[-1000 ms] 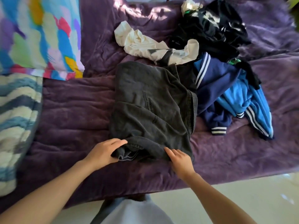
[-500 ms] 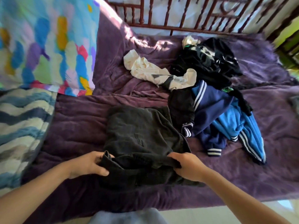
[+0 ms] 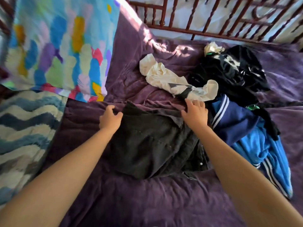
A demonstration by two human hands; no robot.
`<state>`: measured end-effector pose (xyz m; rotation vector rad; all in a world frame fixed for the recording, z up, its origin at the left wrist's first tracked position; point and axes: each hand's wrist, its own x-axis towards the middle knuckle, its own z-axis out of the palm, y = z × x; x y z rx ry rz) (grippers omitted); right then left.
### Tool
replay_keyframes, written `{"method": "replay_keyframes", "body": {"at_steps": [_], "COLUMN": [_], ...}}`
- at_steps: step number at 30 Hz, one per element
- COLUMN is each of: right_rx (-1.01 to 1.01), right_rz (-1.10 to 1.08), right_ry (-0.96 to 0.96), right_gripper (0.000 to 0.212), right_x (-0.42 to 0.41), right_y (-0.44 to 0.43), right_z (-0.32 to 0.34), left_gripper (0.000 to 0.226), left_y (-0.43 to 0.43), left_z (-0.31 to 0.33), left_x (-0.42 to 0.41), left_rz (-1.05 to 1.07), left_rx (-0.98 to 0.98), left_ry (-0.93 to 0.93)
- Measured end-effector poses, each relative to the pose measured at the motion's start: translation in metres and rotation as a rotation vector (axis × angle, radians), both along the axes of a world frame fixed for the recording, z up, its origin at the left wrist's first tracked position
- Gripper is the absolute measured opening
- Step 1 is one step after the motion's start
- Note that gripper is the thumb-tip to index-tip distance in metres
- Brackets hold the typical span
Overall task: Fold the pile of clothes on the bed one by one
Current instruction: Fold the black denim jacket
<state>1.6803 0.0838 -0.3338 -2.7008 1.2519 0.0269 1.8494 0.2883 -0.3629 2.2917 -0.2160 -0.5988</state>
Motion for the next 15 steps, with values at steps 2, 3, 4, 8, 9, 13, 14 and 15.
{"method": "replay_keyframes", "body": {"at_steps": [2, 3, 4, 8, 9, 13, 14, 15], "right_rx": [-0.072, -0.114, -0.133, 0.073, 0.127, 0.285, 0.334, 0.355], "right_rz": [0.029, 0.112, 0.206, 0.331, 0.326, 0.397, 0.396, 0.401], "right_ry": [-0.075, -0.095, -0.096, 0.253, 0.327, 0.478, 0.511, 0.532], "right_gripper": [0.050, 0.050, 0.051, 0.082, 0.092, 0.114, 0.115, 0.116], "right_x": [-0.006, -0.017, -0.030, -0.078, -0.079, -0.074, -0.071, -0.067], "right_y": [0.029, 0.049, 0.070, 0.122, 0.122, 0.105, 0.102, 0.099], "right_z": [-0.024, -0.042, -0.061, -0.123, -0.131, -0.164, -0.171, -0.176], "left_gripper": [0.064, 0.070, 0.075, 0.092, 0.096, 0.093, 0.093, 0.092], "left_y": [-0.002, 0.003, 0.009, 0.043, 0.045, 0.044, 0.042, 0.038], "left_z": [-0.019, -0.032, -0.044, -0.089, -0.097, -0.134, -0.140, -0.144], "left_x": [-0.025, -0.043, -0.063, -0.106, -0.104, -0.086, -0.083, -0.080], "left_rz": [-0.149, -0.284, -0.445, -0.911, -0.954, -1.010, -1.013, -1.024], "left_rx": [0.249, 0.272, 0.263, 0.490, 0.547, 0.667, 0.671, 0.669], "left_ry": [-0.241, -0.361, -0.472, -0.511, -0.473, -0.403, -0.388, -0.371]}}
